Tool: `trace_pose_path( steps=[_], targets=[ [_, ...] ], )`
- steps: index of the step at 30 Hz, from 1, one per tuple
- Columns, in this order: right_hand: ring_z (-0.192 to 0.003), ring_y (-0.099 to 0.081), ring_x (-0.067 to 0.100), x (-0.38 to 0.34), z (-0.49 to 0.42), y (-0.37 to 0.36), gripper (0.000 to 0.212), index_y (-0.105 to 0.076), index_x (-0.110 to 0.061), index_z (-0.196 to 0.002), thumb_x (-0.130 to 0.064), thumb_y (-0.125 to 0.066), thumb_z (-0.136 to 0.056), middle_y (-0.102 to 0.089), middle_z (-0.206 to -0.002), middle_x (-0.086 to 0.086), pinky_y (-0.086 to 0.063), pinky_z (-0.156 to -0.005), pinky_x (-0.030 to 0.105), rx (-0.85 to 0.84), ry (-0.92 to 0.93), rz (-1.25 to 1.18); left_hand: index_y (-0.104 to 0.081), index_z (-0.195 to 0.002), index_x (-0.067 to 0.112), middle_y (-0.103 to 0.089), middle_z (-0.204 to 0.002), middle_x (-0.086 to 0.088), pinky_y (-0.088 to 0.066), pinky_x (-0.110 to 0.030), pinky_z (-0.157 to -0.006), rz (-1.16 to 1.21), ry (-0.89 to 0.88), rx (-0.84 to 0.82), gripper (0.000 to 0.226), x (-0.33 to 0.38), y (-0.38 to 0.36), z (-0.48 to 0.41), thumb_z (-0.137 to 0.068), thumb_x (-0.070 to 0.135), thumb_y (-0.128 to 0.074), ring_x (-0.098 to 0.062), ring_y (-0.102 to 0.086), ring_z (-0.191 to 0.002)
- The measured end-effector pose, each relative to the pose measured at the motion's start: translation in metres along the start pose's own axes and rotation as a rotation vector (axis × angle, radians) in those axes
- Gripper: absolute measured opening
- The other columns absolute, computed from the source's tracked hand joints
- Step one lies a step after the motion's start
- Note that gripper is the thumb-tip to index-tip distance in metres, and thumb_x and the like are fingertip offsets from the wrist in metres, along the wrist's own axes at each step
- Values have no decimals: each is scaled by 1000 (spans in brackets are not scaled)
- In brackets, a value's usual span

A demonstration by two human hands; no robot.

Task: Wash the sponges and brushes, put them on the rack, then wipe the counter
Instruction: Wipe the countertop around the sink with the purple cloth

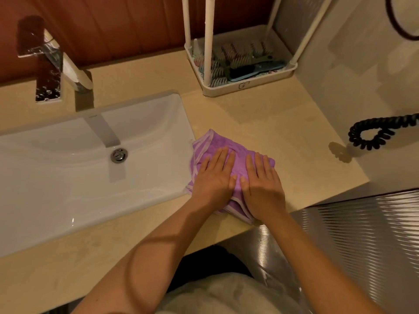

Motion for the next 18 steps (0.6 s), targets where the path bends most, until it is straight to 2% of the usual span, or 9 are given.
trace_pose_path(
  steps=[3, 5, 6, 7, 9, 11, 12, 15, 18],
  targets=[
    [-119, -57, 32, 8, 4, 13, 51, -58, -6, -126, -35, -31, -93, -59, -129, 16, -50, -94, 42, 39, 31, -124, -22, -147, 19, -23, -155, -4, -12, -35, -115, 49, -51, 59, 55, 0, 17, -2, -97, 39, -32, -21, -21, -143],
    [-119, -52, 27, 20, -4, 30, 50, -56, -11, -128, -32, -31, -91, -58, -131, 10, -41, -96, 32, 70, -2, -280, -42, -133, 16, -46, -137, -6, -25, -35, -102, 78, -44, 174, 46, -7, 35, -11, -94, 39, -39, -24, -41, -126],
    [-119, -48, 26, 26, -9, 36, 49, -53, -12, -130, -30, -32, -90, -55, -132, 9, -37, -95, 30, 73, -20, -318, -45, -127, 14, -49, -130, -7, -28, -36, -98, 114, 20, 228, 44, -14, 43, -17, -92, 40, -42, -26, -45, -119],
    [-119, -45, 28, 34, -15, 41, 46, -50, -11, -132, -27, -36, -91, -53, -132, 10, -35, -96, 32, 93, -47, -329, -45, -126, 12, -49, -128, -8, -29, -36, -97, 153, 112, 267, 46, -23, 49, -24, -91, 41, -47, -27, -45, -117],
    [-120, -40, 31, 47, -24, 43, 45, -46, -12, -135, -22, -48, -92, -49, -133, 12, -35, -96, 36, 69, -125, -248, -35, -135, 10, -41, -138, -10, -28, -41, -103, 218, 276, 264, 63, -40, 53, -35, -86, 45, -56, -29, -38, -126],
    [-120, -41, 32, 53, -30, 38, 48, -44, -13, -134, -28, -55, -89, -49, -131, 13, -35, -95, 37, -69, -178, -204, -23, -144, 8, -33, -146, -13, -27, -44, -107, 231, 329, 166, 82, -49, 51, -44, -83, 48, -60, -32, -31, -133],
    [-119, -42, 32, 53, -32, 34, 48, -46, -13, -131, -31, -57, -88, -50, -128, 13, -36, -94, 37, -138, -190, -214, -23, -143, 8, -34, -145, -14, -30, -44, -105, 204, 331, 131, 83, -52, 50, -48, -82, 49, -61, -34, -32, -132],
    [-113, -45, 30, 54, -34, 33, 43, -54, -13, -118, -38, -63, -83, -54, -119, 12, -37, -89, 36, -229, -194, -219, -40, -128, 7, -48, -127, -17, -38, -41, -92, 132, 307, 104, 64, -56, 54, -53, -83, 48, -60, -35, -43, -116],
    [-112, -46, 29, 55, -30, 34, 40, -57, -14, -112, -42, -61, -83, -54, -116, 11, -37, -86, 35, -239, -214, -186, -48, -114, 6, -56, -114, -17, -40, -40, -85, 58, 287, 82, 49, -53, 52, -48, -88, 48, -53, -35, -51, -105]
  ],
)
Point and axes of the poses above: each hand's wrist, its own z-axis away from the middle knuckle, its own y-axis out of the back of the hand, x = y × z, the point moved 7 cm from there along -z, towards the middle knuckle
